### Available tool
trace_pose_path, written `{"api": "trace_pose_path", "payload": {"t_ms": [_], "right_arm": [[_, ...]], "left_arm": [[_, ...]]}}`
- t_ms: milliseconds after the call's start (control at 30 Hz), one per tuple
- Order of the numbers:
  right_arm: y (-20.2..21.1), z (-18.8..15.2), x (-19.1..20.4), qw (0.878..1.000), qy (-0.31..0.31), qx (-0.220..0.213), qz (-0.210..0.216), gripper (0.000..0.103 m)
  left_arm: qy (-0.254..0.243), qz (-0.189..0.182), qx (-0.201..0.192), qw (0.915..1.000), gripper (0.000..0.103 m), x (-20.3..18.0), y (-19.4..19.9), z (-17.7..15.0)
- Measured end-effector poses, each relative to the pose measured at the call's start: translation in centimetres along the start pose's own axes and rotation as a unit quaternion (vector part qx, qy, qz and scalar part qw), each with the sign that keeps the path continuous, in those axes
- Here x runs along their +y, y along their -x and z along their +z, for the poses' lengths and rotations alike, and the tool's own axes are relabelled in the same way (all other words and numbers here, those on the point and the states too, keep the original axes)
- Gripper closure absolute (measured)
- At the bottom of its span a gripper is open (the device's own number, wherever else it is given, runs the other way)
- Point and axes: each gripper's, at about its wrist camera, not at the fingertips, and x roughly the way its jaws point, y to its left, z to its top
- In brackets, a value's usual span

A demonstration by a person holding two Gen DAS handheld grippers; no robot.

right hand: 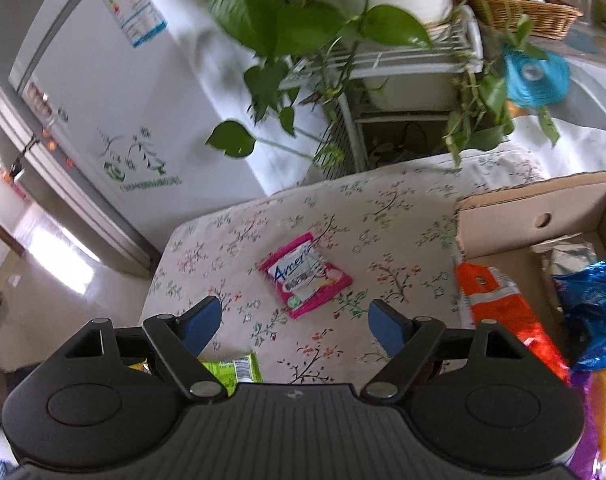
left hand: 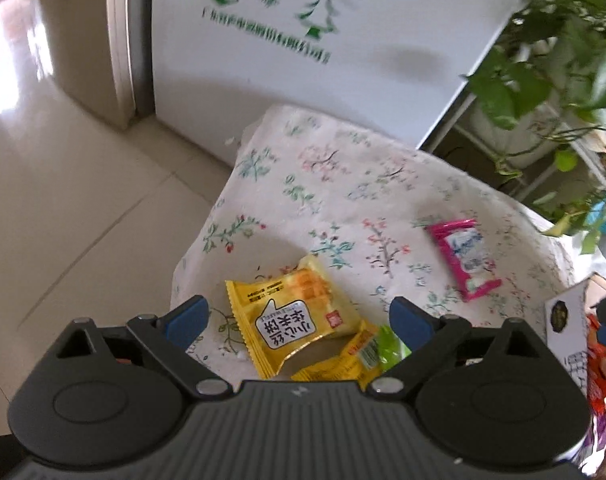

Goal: Organize snacks
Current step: 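Move both open tools back over the yellow waffle pack and pink packet, then lower left tool onto yellow waffle pack while right tool lowers onto pink Ameria packet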

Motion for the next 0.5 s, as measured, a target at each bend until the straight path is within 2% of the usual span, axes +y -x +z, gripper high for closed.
{"api": "trace_pose_path", "payload": {"t_ms": [233,367,500], "right_arm": [[-2.5,-0.1,0.1,1.000,0.009,0.017,0.006,0.017],[-4.1,0.2,0.6,0.999,0.029,0.016,-0.001,0.017],[-6.2,0.5,1.0,0.999,0.047,0.025,-0.009,0.017]], "left_arm": [[0.000,0.018,0.016,0.9997,0.007,-0.6,-2.7,0.1],[0.020,0.025,0.025,0.9992,0.007,-0.4,-3.8,0.0],[0.010,0.039,0.028,0.9988,0.005,-1.1,-4.5,-0.2]]}}
